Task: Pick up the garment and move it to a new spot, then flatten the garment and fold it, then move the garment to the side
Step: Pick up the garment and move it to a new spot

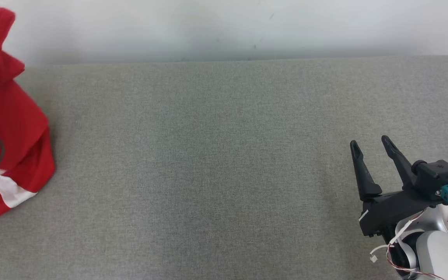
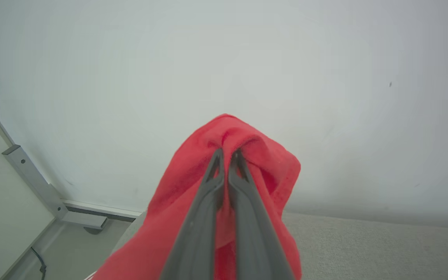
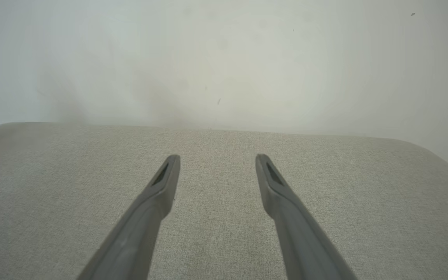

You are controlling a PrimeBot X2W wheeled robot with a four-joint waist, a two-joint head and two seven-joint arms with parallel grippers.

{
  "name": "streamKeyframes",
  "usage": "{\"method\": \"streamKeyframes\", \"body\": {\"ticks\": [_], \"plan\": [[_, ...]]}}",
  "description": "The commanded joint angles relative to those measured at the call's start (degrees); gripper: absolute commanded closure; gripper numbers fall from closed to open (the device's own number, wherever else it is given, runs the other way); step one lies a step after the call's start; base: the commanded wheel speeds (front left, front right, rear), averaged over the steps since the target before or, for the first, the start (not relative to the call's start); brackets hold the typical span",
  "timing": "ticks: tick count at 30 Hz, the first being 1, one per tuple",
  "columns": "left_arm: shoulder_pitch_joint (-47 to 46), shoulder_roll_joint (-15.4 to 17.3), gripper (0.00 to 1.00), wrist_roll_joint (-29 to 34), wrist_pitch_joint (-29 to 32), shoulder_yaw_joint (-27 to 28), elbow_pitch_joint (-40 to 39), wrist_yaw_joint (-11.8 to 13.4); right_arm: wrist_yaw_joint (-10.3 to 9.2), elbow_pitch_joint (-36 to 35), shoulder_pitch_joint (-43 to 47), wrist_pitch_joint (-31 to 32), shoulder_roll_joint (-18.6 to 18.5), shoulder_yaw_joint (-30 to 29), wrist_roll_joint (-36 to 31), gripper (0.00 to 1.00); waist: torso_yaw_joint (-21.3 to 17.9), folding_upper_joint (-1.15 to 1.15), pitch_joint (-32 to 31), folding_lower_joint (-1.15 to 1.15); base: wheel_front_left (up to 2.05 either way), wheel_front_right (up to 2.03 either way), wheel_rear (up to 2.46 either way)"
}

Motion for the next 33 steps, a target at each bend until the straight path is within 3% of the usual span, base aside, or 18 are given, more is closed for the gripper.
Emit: {"method": "streamKeyframes", "body": {"ticks": [1, 21, 33], "plan": [[-1.0, -0.1, 1.0, 0.7, -0.3, -0.4, -1.2, -0.4, -0.02, 0.1, 0.2, -0.3, 0.0, -0.1, 0.4, 0.0, 0.0, 0.0, -0.4, 0.0, 0.0, 0.0, 0.0], [1.4, -9.1, 1.0, -2.5, 5.7, -8.1, -26.1, -1.8, -0.02, 3.4, 0.0, -2.6, 0.2, -0.5, 2.3, 0.0, -4.4, 0.0, -2.1, 0.0, 0.0, 0.0, 0.0], [10.0, -18.0, 1.0, -4.8, 6.0, -17.5, -34.8, -2.2, -0.02, 5.0, -0.1, -3.9, 0.2, -1.1, 2.8, 0.0, -7.8, 0.0, -2.4, 0.0, 0.0, 0.0, 0.0]]}}
